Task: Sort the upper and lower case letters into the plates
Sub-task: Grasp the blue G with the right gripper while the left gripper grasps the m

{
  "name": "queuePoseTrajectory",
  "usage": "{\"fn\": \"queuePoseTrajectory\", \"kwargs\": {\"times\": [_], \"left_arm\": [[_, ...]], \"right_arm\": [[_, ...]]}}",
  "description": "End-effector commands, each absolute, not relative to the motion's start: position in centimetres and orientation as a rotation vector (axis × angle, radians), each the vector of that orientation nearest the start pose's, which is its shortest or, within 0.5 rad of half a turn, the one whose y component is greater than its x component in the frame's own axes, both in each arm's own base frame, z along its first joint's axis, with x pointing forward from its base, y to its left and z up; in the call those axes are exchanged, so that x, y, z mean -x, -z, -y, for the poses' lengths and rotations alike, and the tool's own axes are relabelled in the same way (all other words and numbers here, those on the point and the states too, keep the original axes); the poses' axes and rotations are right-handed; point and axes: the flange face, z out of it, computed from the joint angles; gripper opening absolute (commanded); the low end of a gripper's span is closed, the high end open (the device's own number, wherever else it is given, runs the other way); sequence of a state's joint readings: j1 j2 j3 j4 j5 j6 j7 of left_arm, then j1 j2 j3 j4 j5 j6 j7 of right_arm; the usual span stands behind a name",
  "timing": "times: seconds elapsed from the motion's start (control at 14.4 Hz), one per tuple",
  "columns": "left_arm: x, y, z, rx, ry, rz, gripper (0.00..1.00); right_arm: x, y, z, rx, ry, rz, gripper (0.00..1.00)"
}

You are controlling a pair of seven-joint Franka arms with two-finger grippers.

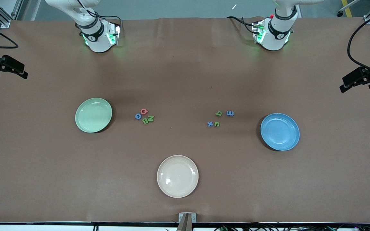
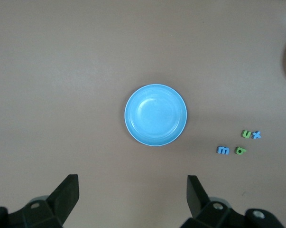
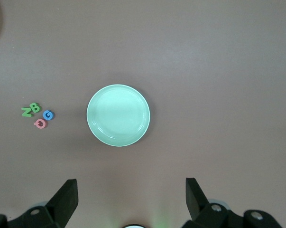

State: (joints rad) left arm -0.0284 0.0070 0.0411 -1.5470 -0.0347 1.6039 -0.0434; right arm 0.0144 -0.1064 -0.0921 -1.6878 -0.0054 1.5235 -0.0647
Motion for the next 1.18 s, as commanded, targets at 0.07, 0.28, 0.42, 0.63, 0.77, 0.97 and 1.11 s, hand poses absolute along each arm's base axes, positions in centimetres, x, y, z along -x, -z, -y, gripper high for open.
{"fn": "queuePoseTrajectory", "kwargs": {"times": [0.07, 0.28, 0.42, 0.63, 0.77, 0.97, 1.11], "left_arm": [[-55.2, -64.0, -0.2, 3.181, 0.07, 0.085, 1.0], [-55.0, -64.1, -0.2, 3.181, 0.07, 0.085, 1.0], [-55.1, -63.9, 0.1, 3.181, 0.062, 0.08, 1.0], [-55.4, -62.0, 1.1, 3.191, -0.042, 0.114, 1.0], [-55.6, -60.1, 3.9, 3.19, -0.104, 0.065, 1.0], [-55.6, -55.4, 9.6, 3.181, -0.139, 0.076, 1.0], [-54.8, -50.6, 14.6, 3.177, -0.1, 0.148, 1.0]], "right_arm": [[-51.0, -62.0, 4.2, 3.126, -0.093, -0.037, 1.0], [-51.0, -62.0, 4.2, 3.126, -0.093, -0.037, 1.0], [-51.0, -62.1, 4.3, 3.126, -0.091, -0.042, 1.0], [-50.9, -62.2, 4.4, 3.126, -0.093, -0.044, 1.0], [-50.9, -62.5, 4.4, 3.126, -0.088, -0.047, 1.0], [-51.3, -63.2, 4.2, 3.129, -0.064, -0.03, 1.0], [-51.6, -62.7, 4.2, 3.13, -0.079, -0.03, 1.0]]}}
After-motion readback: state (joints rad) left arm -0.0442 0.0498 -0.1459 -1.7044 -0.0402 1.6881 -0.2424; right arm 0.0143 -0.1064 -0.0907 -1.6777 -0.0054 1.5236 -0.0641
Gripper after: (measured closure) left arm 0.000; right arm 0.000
